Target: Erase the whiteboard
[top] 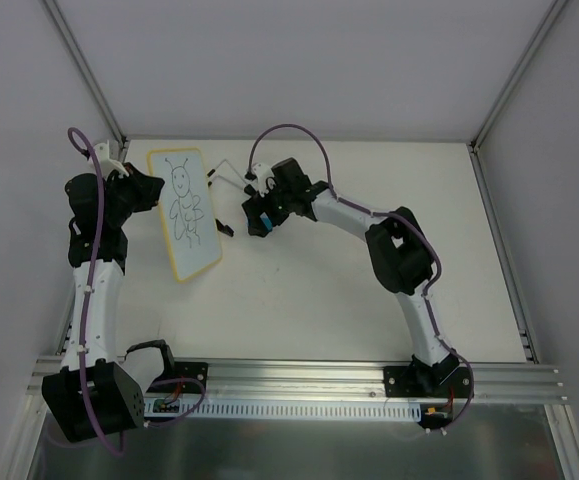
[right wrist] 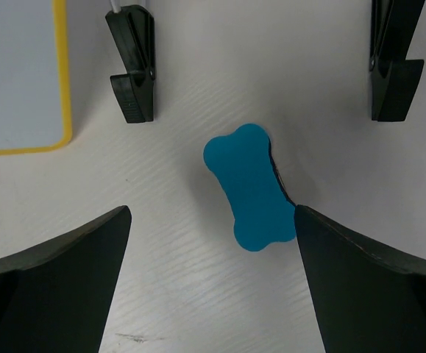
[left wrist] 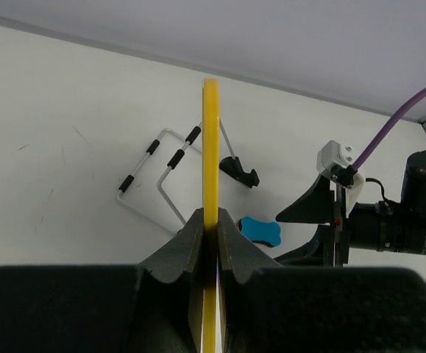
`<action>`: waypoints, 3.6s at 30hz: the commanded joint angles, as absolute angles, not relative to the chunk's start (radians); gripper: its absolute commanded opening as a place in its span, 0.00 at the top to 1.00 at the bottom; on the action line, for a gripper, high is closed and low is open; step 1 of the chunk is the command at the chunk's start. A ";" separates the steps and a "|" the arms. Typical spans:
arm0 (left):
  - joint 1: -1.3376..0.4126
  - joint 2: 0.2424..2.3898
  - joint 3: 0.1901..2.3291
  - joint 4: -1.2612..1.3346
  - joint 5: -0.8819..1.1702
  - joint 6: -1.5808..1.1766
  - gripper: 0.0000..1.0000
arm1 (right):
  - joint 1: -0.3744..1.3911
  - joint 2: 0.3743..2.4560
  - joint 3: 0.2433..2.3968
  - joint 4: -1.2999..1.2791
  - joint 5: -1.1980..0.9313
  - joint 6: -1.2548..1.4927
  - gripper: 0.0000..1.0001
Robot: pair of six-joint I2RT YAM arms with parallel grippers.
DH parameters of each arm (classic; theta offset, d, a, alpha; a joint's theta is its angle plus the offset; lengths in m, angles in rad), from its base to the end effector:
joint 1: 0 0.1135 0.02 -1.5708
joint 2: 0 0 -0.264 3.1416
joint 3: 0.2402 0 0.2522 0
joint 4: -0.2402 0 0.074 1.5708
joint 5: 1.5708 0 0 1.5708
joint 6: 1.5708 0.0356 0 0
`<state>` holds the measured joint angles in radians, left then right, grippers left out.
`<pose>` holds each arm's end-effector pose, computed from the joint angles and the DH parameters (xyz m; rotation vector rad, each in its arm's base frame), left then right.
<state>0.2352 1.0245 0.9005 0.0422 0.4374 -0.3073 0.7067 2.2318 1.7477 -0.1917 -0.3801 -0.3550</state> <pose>0.2362 0.0411 0.3596 -0.1150 1.6573 -0.4155 0.3795 0.3414 0.1940 -1.3192 1.8365 0.6155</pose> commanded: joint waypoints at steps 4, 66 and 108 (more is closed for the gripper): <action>0.230 0.980 0.937 0.103 0.446 -0.296 1.00 | 0.715 2.289 1.878 -0.250 -0.311 -0.312 0.01; 0.005 0.825 0.767 0.159 0.446 -0.347 1.00 | 0.814 1.585 1.046 0.265 0.044 0.044 1.00; -0.167 0.693 0.538 0.367 0.357 -0.299 1.00 | 0.908 1.815 1.152 0.676 -0.041 0.205 1.00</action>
